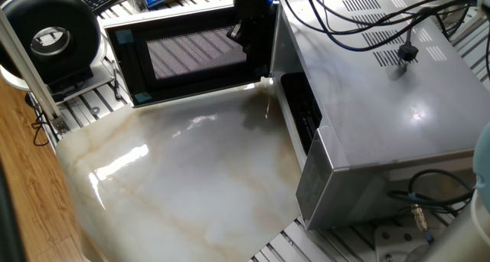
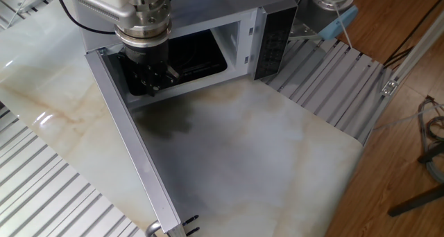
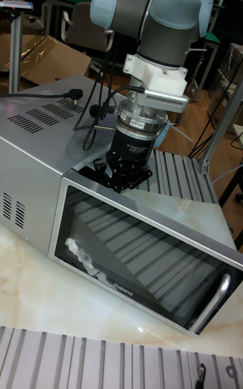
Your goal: Close the microwave door
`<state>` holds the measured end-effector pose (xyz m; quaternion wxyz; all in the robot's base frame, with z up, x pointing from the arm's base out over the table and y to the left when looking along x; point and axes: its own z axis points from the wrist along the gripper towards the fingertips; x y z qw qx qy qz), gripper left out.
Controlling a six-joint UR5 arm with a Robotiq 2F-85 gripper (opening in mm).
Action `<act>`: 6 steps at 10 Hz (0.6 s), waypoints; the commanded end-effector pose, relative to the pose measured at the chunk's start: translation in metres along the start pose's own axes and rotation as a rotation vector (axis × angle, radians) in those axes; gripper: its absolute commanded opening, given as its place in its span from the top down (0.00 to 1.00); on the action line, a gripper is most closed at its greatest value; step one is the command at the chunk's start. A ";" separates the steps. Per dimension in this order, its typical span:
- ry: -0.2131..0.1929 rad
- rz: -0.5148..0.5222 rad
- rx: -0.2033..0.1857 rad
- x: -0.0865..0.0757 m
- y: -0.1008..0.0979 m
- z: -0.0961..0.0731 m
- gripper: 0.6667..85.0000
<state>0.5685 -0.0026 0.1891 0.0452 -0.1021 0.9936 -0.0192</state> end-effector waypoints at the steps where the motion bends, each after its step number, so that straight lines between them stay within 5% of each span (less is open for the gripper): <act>1: -0.006 -0.008 -0.004 -0.002 0.001 -0.001 1.00; 6: 0.000 -0.006 -0.005 0.000 0.001 -0.002 1.00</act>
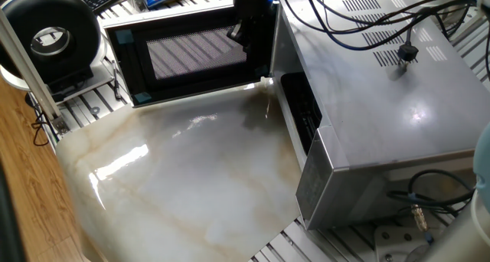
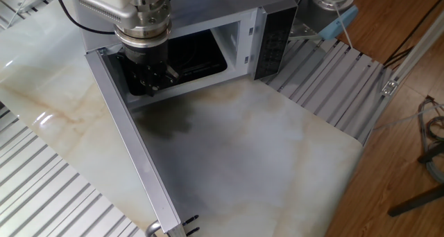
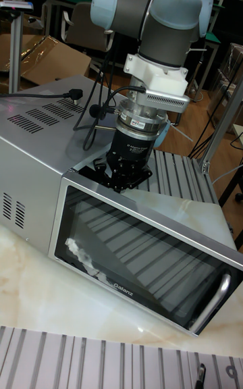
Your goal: Close the microwave door
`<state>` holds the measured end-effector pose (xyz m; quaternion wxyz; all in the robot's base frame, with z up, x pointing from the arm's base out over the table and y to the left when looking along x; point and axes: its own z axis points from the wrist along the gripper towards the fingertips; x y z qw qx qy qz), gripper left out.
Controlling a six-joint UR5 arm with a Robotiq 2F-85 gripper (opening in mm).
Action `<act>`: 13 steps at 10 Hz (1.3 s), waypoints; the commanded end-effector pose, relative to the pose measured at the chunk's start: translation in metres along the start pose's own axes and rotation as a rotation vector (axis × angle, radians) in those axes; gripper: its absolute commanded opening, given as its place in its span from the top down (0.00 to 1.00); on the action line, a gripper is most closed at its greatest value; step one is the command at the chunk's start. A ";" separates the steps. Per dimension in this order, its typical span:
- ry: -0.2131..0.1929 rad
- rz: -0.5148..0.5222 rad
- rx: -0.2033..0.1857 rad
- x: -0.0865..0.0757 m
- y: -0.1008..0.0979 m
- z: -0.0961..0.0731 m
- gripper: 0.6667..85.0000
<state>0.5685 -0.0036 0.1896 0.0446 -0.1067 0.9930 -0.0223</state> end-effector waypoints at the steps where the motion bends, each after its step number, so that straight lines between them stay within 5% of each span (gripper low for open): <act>1: -0.002 0.004 -0.012 0.000 0.003 -0.002 1.00; 13: -0.013 -0.004 -0.027 0.002 0.004 0.001 1.00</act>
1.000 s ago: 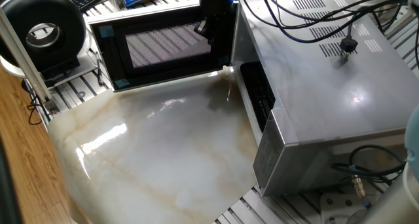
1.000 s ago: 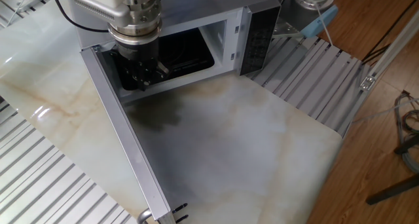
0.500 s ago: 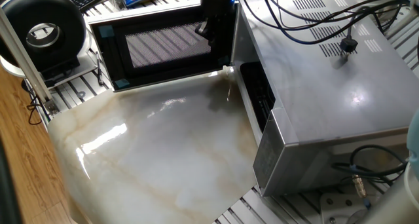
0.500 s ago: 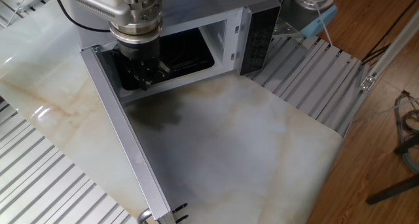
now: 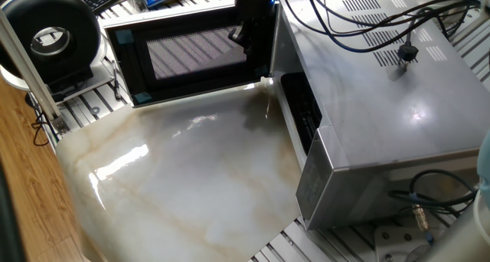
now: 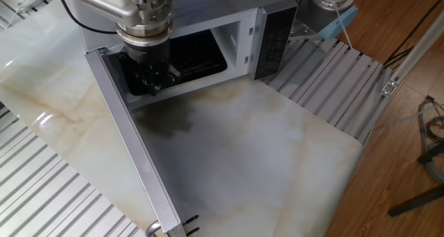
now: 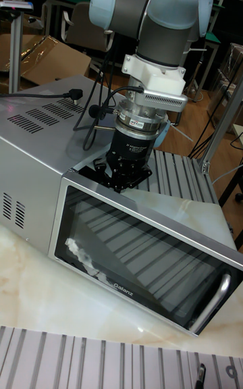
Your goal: Close the microwave door
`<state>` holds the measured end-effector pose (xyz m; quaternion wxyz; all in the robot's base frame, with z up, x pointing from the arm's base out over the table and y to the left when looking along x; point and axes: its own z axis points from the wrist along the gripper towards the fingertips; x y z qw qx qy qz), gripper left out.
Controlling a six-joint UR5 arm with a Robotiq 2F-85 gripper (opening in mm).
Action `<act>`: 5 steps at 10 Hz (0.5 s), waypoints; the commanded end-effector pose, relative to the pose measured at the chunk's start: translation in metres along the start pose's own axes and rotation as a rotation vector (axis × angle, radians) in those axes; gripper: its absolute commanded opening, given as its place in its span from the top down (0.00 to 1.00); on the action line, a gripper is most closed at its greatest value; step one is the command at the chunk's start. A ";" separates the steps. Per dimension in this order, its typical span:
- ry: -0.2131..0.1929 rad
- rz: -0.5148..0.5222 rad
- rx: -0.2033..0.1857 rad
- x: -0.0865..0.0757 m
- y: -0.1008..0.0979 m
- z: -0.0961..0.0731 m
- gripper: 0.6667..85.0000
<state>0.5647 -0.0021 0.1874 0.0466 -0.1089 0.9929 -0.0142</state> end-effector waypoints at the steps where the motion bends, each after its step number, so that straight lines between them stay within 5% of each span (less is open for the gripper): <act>1: -0.008 -0.001 -0.010 -0.002 0.002 -0.001 1.00; 5: -0.009 -0.006 -0.003 -0.001 0.000 0.000 1.00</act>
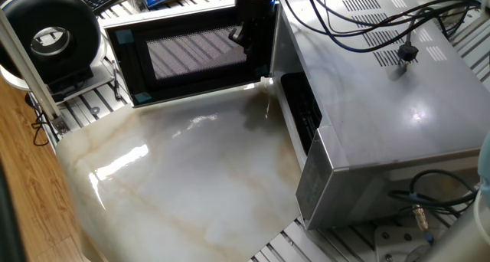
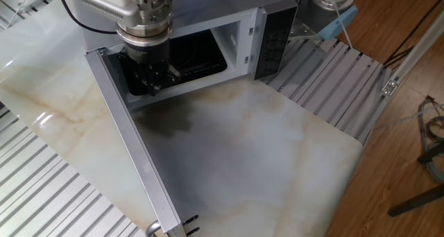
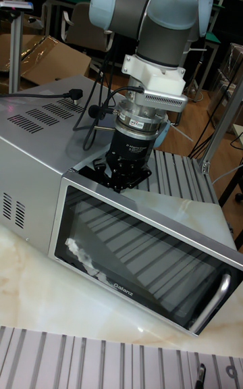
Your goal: Close the microwave door
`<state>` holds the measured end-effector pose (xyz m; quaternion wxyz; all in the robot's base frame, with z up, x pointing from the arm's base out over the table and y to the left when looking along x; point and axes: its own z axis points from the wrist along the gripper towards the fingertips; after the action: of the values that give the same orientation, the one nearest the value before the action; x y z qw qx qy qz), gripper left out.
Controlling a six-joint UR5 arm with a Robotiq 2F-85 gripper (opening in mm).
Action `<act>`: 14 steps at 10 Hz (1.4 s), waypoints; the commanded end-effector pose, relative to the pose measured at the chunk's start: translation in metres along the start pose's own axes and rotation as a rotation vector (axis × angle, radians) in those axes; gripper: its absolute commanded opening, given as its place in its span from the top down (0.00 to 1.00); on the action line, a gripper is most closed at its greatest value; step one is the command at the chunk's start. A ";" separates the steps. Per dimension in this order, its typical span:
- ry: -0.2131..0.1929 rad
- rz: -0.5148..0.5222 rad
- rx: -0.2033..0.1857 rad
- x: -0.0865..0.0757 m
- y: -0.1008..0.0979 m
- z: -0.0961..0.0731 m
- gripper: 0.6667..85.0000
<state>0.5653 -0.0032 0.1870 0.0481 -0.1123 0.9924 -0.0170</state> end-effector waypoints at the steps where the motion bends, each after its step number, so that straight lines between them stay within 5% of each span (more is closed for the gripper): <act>1: -0.007 0.003 -0.012 -0.001 0.002 -0.001 1.00; 14: -0.016 0.063 -0.057 -0.003 0.012 0.000 1.00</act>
<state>0.5642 0.0039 0.1854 0.0507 -0.0931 0.9944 0.0013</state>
